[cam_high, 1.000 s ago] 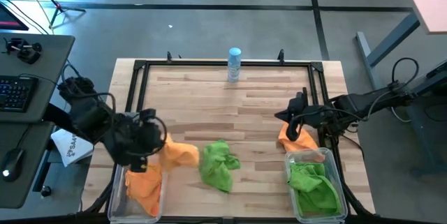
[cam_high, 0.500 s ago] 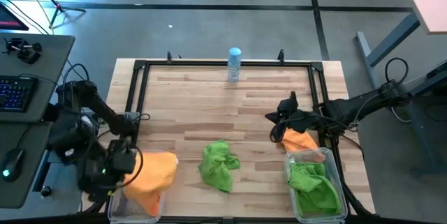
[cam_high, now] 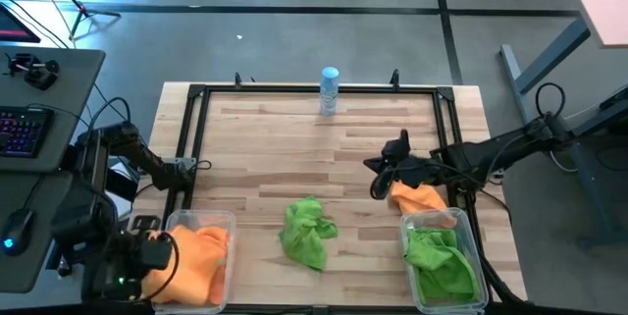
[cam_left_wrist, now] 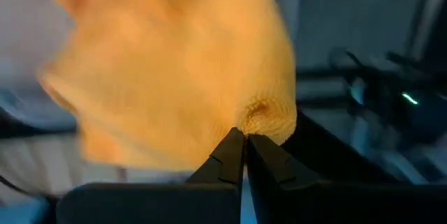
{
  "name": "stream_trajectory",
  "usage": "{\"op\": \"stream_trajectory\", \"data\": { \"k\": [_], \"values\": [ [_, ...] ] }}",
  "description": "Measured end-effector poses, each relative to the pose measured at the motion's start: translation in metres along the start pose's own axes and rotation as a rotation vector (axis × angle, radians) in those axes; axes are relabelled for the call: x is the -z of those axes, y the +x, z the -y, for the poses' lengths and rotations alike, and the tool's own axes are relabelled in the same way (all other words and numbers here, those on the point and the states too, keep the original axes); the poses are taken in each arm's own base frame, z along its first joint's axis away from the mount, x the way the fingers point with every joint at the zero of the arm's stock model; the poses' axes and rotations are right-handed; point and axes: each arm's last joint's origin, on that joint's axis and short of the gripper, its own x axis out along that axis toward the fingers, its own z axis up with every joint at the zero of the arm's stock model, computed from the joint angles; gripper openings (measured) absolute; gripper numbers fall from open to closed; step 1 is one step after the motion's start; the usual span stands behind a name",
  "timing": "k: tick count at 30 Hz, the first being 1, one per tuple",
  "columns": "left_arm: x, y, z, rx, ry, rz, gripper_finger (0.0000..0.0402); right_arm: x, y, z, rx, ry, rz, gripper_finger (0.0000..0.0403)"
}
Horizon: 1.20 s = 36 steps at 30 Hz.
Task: Sort microfiber towel by color & place in baskets
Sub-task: Put the orange microfiber cloth into the left transparent bin
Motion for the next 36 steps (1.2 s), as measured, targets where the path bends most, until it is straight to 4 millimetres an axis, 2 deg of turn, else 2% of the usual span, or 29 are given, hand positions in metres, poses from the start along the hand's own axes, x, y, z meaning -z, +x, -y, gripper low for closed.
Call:
{"op": "stream_trajectory", "data": {
  "k": [4,10,18,26,30,36],
  "values": [
    [-0.01,0.006,-0.004,-0.106,0.097,0.172,0.0,-0.004,0.002,0.0,-0.006,0.026,0.026,0.0],
    [-0.028,0.023,-0.013,-0.212,0.175,0.202,0.0,-0.008,0.004,0.001,-0.028,0.044,0.035,0.0],
    [-0.044,0.074,-0.014,-0.205,0.28,0.247,0.0,-0.008,0.004,0.001,-0.051,0.012,0.018,0.0],
    [-0.035,0.121,-0.036,-0.283,0.129,0.078,0.0,-0.007,0.003,-0.003,-0.158,-0.03,-0.029,0.0],
    [-0.032,0.143,-0.048,-0.319,0.112,0.06,0.0,-0.007,0.003,-0.003,-0.17,-0.049,-0.035,0.0],
    [-0.034,0.179,-0.059,-0.256,0.119,0.095,0.0,-0.007,0.003,-0.004,-0.176,-0.049,-0.039,0.0]
  ]
}}
